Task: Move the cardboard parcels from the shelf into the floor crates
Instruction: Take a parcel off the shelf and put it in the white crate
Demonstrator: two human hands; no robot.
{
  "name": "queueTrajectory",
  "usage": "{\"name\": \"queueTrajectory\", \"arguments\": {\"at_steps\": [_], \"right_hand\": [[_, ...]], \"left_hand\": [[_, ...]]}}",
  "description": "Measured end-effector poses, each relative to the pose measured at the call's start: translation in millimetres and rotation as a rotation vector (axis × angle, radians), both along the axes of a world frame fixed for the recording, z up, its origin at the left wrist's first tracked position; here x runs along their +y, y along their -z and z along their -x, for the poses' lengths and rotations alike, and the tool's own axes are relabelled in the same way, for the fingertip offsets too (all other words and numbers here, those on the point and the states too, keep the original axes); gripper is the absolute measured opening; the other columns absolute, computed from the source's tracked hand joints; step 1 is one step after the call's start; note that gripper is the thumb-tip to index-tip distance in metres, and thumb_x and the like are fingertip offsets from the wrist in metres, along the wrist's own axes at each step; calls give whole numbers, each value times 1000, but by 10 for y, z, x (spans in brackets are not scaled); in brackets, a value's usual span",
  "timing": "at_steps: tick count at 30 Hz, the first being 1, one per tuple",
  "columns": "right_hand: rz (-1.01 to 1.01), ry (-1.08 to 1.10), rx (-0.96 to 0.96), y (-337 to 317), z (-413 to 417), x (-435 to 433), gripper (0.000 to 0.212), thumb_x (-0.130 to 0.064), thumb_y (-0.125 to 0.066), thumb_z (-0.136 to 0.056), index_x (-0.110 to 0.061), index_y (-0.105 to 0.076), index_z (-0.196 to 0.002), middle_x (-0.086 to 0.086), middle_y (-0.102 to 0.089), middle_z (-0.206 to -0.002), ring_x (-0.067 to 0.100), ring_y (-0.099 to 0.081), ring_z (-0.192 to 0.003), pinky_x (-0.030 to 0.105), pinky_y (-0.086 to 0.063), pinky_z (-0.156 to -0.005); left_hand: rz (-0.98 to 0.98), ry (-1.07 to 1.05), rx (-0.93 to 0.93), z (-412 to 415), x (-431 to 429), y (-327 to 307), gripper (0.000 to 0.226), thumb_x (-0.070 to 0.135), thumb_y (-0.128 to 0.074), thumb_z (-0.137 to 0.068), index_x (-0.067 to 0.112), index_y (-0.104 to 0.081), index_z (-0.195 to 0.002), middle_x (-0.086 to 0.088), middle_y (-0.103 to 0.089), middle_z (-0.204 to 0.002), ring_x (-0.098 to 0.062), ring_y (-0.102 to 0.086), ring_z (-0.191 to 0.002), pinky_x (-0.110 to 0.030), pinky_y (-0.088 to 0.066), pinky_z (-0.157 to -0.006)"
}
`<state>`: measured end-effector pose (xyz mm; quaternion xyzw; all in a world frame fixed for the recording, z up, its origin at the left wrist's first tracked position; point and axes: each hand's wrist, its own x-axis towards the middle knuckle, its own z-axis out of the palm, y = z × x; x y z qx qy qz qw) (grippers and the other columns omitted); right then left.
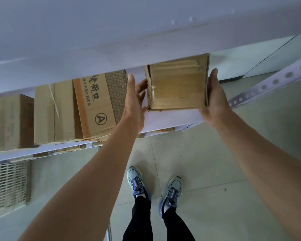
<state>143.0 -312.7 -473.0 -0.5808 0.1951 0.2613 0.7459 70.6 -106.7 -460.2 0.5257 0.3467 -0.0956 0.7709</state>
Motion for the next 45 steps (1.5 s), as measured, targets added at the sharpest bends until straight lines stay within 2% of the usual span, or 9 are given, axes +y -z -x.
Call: {"name": "queueTrajectory", "arguments": {"at_steps": [3, 8, 12, 21, 29, 33, 37, 42, 45], "right_hand": [[-36, -36, 9, 56, 86, -11, 83, -70, -16, -106, -13, -60, -146, 16, -67, -143, 34, -65, -132, 59, -47, -114], [2, -89, 40, 249, 282, -48, 83, -68, -13, -107, -11, -56, -150, 15, -68, -142, 33, -66, -131, 57, -46, -116], [19, -220, 71, 385, 450, -91, 79, -73, -12, -104, -27, -58, -148, 6, -72, -139, 30, -69, -127, 48, -61, -96], [-35, -184, -40, 375, 708, -50, 70, -63, -16, -110, -22, -54, -152, 9, -66, -147, 32, -63, -135, 55, -52, -111], [-69, -103, -229, -240, 986, -57, 68, -52, -15, -112, -11, -39, -160, 14, -62, -150, 34, -61, -137, 48, -56, -106], [-77, -120, -253, -646, 1206, -31, 68, -52, -13, -112, -12, -41, -159, 8, -66, -146, 30, -63, -135, 41, -58, -99], [-64, -150, -263, -1008, 1485, 67, 72, -59, -16, -110, -14, -44, -158, 13, -62, -150, 34, -60, -139, 56, -50, -111], [-44, -229, -275, -1417, 1885, 349, 69, -70, -19, -107, -31, -50, -155, 4, -64, -149, 28, -62, -137, 48, -56, -108], [-21, -256, -267, -1594, 2180, 593, 70, -74, -19, -105, -36, -54, -152, 3, -67, -146, 28, -65, -134, 55, -52, -110]], "left_hand": [[-3, -12, 14, 89, -18, 38, 81, 78, -23, -105, 25, -63, -151, 0, -56, -162, -21, -37, -159, -60, -18, -132], [8, 41, 73, 271, -92, 182, 76, 78, -18, -105, 33, -65, -145, 5, -64, -153, -21, -52, -148, -59, -26, -129], [35, 75, 83, 396, -176, 285, 72, 77, -15, -106, 41, -76, -120, 1, -77, -135, -20, -69, -129, -58, -43, -121], [71, 82, -84, 564, -300, 288, 73, 69, -8, -111, 36, -58, -152, -2, -71, -145, -28, -68, -134, -61, -49, -117], [40, 71, -284, 777, -340, -247, 72, 70, -10, -110, 33, -49, -159, 0, -65, -152, -21, -64, -139, -33, -60, -102], [3, 47, -306, 1027, -307, -616, 70, 74, -12, -108, 43, -47, -159, 6, -62, -156, -18, -60, -143, -45, -52, -113], [-33, 59, -308, 1402, -217, -1015, 66, 78, -14, -106, 54, -47, -156, 16, -59, -157, -10, -57, -144, -49, -47, -115], [-34, 20, -325, 1902, 70, -1369, 70, 80, -17, -104, 48, -46, -160, 15, -58, -159, -9, -55, -146, -54, -39, -125], [-30, 22, -340, 2255, 314, -1533, 66, 75, -13, -108, 49, -46, -159, 12, -56, -161, -12, -53, -149, -48, -41, -124]]}}
